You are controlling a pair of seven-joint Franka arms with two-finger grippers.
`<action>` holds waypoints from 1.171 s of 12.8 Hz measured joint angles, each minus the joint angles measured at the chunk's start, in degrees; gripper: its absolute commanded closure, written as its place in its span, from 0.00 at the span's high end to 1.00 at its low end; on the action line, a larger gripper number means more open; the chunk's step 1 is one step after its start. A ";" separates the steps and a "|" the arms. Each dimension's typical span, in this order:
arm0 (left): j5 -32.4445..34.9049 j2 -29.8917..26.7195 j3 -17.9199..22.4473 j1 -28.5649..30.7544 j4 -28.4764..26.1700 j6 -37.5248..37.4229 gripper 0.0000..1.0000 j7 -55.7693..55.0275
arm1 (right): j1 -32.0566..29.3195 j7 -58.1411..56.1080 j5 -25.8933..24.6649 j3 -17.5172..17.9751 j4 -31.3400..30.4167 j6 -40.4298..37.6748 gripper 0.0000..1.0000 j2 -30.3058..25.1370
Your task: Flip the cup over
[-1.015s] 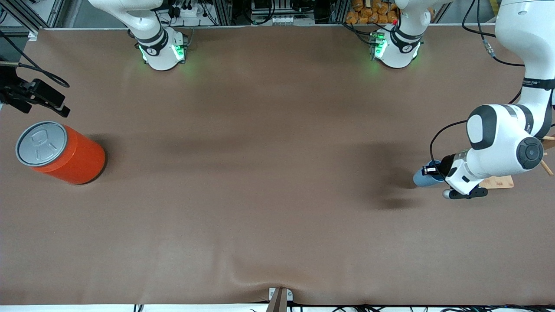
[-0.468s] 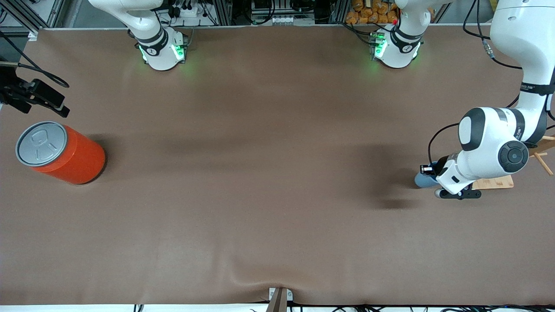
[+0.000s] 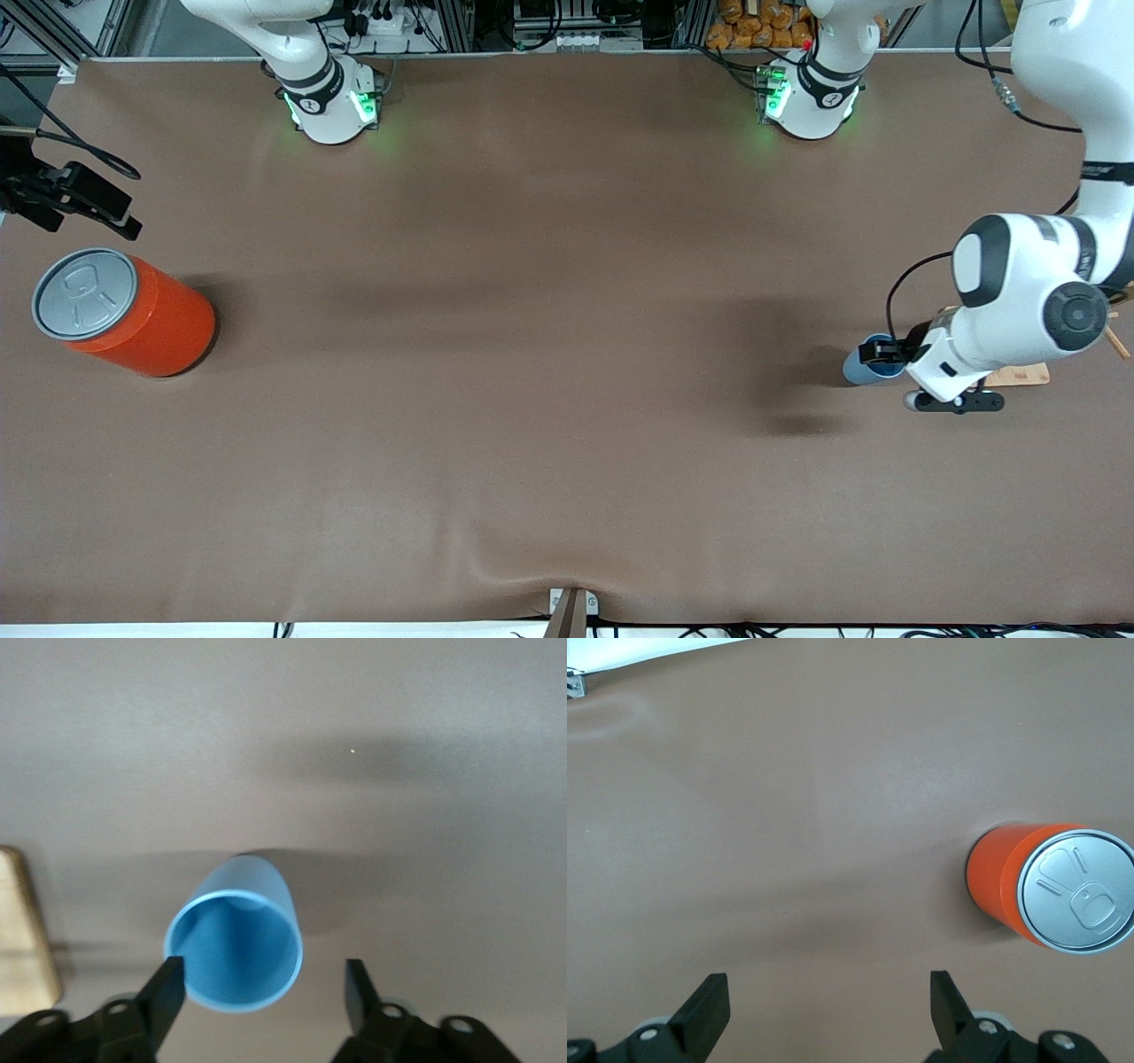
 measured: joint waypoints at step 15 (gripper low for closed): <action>-0.01 -20.96 0.22 0.49 12.89 -24.12 1.00 1.05 | 1.14 -0.01 0.19 -1.51 1.44 -4.11 1.00 1.94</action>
